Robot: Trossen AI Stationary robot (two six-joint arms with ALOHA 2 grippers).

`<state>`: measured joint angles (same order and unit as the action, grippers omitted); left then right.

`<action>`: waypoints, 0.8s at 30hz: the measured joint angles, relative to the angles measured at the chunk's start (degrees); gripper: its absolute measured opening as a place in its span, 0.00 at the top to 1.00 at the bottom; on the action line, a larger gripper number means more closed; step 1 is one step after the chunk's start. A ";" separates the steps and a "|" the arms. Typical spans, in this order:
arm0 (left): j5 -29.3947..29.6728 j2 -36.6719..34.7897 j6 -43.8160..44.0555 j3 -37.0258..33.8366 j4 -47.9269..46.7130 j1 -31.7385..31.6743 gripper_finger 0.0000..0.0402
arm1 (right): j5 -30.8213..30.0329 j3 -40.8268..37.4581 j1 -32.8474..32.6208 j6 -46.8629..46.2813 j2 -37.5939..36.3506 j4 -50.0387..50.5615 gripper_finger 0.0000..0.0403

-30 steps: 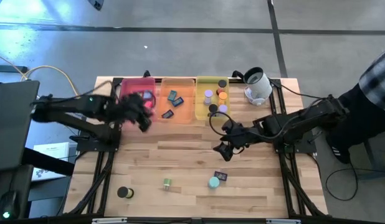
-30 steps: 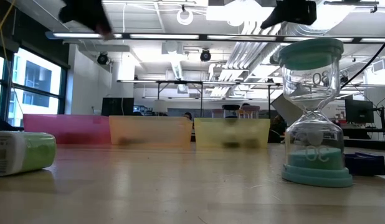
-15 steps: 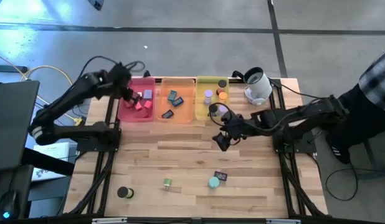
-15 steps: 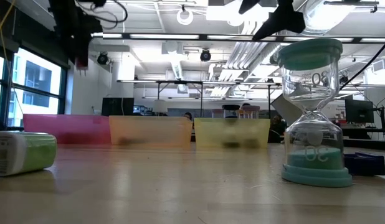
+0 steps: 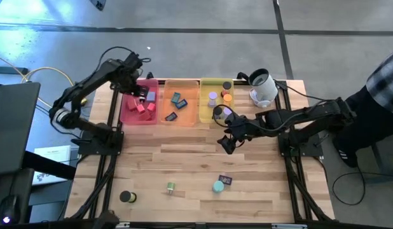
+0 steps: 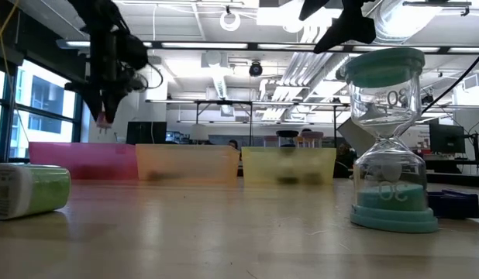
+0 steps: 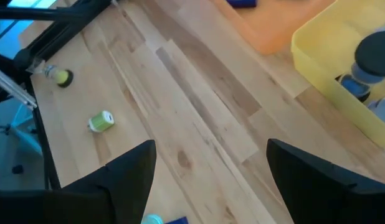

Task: Pick & Place Office items
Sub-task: Put the pink white charger adapter into the red bin

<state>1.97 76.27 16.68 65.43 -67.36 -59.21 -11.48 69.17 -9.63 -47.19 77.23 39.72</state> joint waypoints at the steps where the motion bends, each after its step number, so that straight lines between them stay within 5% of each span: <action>1: 0.28 1.43 1.05 0.11 0.23 0.23 0.68 | 0.29 -0.01 0.00 0.41 0.00 -0.03 0.27; 12: -2.08 12.33 4.75 0.05 0.14 -1.93 0.68 | 1.44 -1.24 0.00 1.70 0.00 -0.44 0.27; 24: 0.19 12.77 8.06 0.05 -0.53 -1.75 0.68 | 5.64 -5.05 0.00 0.75 0.00 -4.92 0.27</action>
<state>2.17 89.03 24.74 65.47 -67.89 -60.96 -5.85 64.12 -9.63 -46.44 77.23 34.81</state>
